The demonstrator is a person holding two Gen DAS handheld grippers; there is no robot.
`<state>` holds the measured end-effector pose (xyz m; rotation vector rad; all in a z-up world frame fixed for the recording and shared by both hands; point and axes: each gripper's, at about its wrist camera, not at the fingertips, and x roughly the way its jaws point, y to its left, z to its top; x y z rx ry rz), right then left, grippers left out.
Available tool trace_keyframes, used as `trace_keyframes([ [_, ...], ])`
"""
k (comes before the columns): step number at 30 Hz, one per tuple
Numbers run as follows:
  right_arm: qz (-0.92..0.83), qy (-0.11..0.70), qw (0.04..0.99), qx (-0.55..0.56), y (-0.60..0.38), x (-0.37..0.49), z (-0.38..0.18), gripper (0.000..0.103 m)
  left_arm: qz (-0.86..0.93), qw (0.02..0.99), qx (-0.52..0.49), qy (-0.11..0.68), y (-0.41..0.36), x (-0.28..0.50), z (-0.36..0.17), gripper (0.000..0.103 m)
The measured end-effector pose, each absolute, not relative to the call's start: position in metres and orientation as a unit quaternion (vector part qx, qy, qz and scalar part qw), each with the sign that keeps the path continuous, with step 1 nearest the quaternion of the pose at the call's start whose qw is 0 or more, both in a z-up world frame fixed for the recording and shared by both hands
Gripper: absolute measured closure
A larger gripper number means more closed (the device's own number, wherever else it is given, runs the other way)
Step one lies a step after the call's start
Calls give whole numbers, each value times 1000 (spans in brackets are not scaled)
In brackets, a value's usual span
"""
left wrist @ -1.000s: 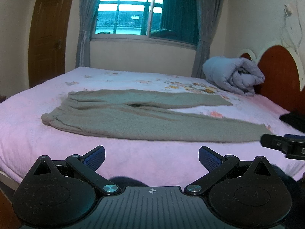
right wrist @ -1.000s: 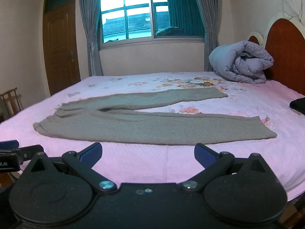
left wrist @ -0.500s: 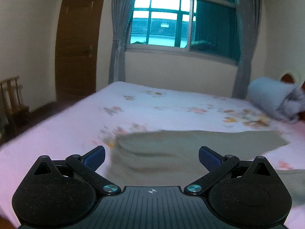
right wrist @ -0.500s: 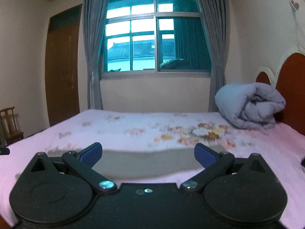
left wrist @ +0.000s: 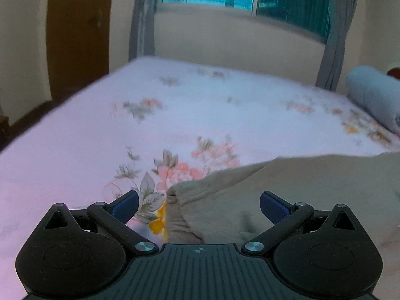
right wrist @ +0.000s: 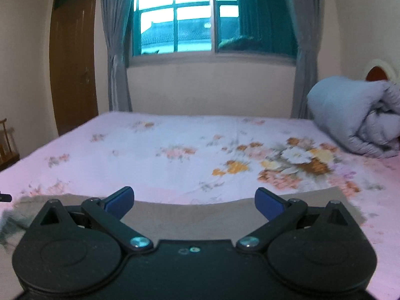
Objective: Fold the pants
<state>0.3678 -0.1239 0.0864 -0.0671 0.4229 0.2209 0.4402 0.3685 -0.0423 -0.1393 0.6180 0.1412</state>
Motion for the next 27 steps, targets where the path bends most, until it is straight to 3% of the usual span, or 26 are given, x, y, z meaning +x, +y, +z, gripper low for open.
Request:
trace_keyframes([
  [10,120,243,962,-19,-115,429,31,6,25,934,-44,353,391,509,-101,8],
  [12,119,246,962,-16,-116,431,27,6,18,935,-61,349,394,511,-103,22],
  [13,120,248,961,-16,-116,432,26,6,5,936,-68,345,394,512,-103,47],
  [14,121,250,961,-18,-115,431,25,6,-7,936,-76,343,392,511,-100,65],
  [16,122,249,960,-21,-114,432,25,6,-14,938,-68,341,385,507,-94,81],
  [24,188,260,944,-68,-100,468,31,7,-32,962,-115,246,385,466,-48,84],
  [26,217,262,935,-101,-90,482,28,12,-35,964,-119,235,385,459,-42,84],
  [27,225,263,931,-119,-86,491,24,21,-36,965,-123,230,385,456,-40,84],
])
